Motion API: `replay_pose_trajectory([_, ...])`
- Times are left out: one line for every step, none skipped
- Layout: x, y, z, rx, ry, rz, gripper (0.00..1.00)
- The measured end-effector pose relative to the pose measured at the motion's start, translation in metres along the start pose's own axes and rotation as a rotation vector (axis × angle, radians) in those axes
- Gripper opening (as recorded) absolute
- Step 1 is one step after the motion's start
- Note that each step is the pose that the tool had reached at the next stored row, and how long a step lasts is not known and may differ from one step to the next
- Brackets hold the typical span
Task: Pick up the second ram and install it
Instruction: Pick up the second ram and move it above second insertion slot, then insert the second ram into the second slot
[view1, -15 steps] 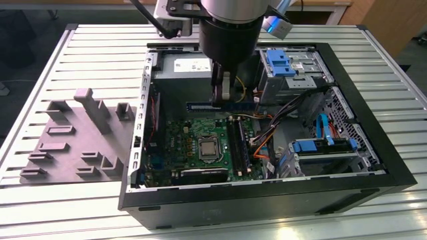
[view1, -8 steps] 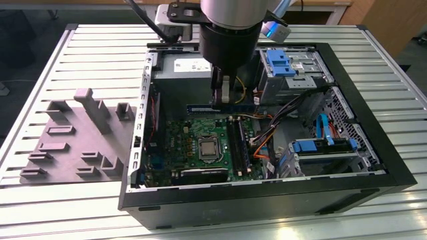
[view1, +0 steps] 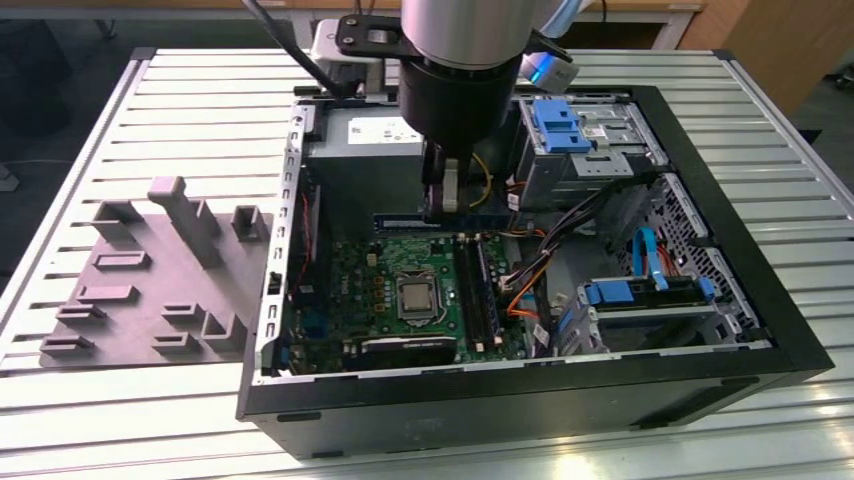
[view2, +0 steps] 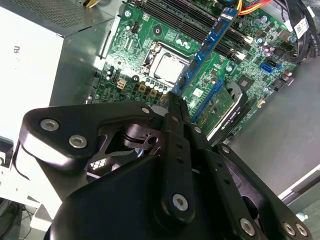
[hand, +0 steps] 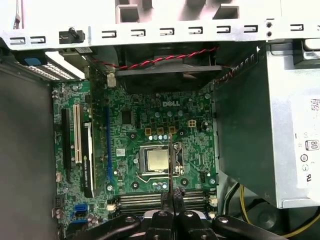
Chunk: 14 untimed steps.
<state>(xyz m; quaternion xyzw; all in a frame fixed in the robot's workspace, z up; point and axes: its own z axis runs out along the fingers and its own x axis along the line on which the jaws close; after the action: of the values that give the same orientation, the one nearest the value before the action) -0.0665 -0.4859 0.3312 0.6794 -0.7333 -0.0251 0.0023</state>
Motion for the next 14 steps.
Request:
replay_pose_trajectory([0.0,0.0,0.0007,0.0,0.0,0.0,0.12])
replay_pose_trajectory([0.0,-0.0001,0.0014,0.0,-0.0001,0.0,0.12])
replay_pose_trajectory([0.0,-0.0001,0.0021,0.0,-0.0001,0.0,0.12])
replay_pose_trajectory([0.0001,-0.0002,0.0027,0.0,0.0,0.0,0.12])
replay_pose_trajectory([0.0001,-0.0003,0.0035,0.0,-0.0001,0.0,0.12])
replay_pose_trajectory([0.0001,-0.0003,0.0041,0.0,-0.0001,0.0,0.12])
replay_pose_trajectory([0.0001,-0.0004,0.0048,0.0,0.0,0.0,0.12])
replay_pose_trajectory([0.0001,-0.0005,0.0054,0.0,0.0,0.0,0.12])
replay_pose_trajectory([0.0001,-0.0005,0.0058,-0.0001,0.0002,0.0,0.12])
replay_pose_trajectory([0.0002,-0.0005,0.0058,-0.0001,0.0003,0.0,0.12])
replay_pose_trajectory([0.0002,-0.0006,0.0061,0.0,0.0,0.0,0.12])
replay_pose_trajectory([0.0001,-0.0006,0.0062,0.0,0.0,0.0,0.12])
replay_pose_trajectory([0.0002,-0.0006,0.0062,0.0,0.0,0.0,0.12])
replay_pose_trajectory([0.0001,-0.0006,0.0062,0.0,0.0,0.0,0.12])
